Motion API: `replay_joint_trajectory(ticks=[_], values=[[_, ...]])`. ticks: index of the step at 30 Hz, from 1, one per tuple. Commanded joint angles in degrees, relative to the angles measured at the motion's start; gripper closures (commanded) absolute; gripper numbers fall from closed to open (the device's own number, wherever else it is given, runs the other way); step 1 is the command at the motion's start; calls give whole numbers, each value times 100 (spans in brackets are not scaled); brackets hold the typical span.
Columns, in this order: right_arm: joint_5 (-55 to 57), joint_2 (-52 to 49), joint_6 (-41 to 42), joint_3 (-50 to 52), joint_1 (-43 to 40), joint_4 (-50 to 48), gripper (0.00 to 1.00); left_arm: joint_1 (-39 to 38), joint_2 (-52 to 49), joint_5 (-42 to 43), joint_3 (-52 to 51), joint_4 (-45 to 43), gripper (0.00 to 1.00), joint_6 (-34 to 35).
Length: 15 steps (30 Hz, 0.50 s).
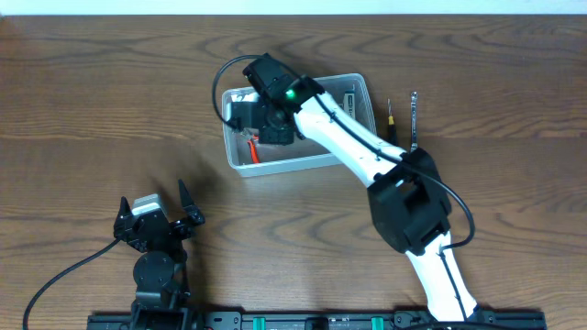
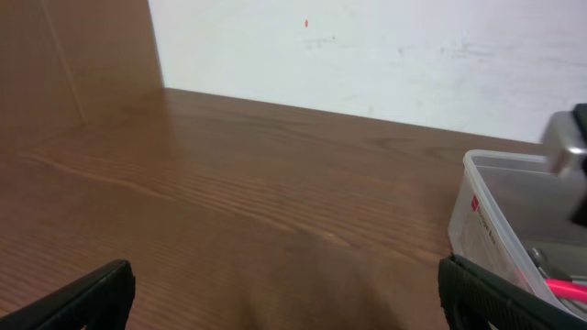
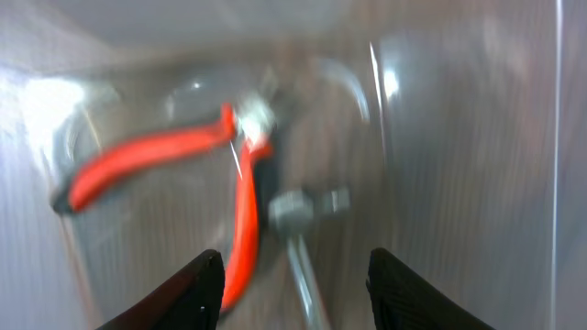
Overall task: Pack container
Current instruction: 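Place the pliers into the container and release, then move the right gripper to the silver wrench and grasp it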
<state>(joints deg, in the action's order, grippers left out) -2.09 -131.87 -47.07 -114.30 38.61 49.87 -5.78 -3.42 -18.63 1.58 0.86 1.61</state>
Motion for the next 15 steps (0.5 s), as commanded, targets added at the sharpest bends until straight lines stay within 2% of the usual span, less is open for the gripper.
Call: replay_joint_trajectory(ticks=[1, 6, 9, 12, 15], values=[[463, 938, 1432, -68, -431, 229, 46, 13, 17, -94, -136, 149, 2, -9], [459, 1923, 2859, -68, -1255, 713, 45, 13, 17, -92, -136, 149, 2, -9], [162, 2304, 3923, -68, -2159, 992, 36, 13, 17, -94, -136, 149, 2, -9], [-186, 2280, 4428, -46, -3001, 1318, 46, 13, 17, -94, -136, 149, 2, -9], [-245, 2068, 4859, 94, -3563, 1526, 47, 13, 17, -94, -136, 149, 2, -9]])
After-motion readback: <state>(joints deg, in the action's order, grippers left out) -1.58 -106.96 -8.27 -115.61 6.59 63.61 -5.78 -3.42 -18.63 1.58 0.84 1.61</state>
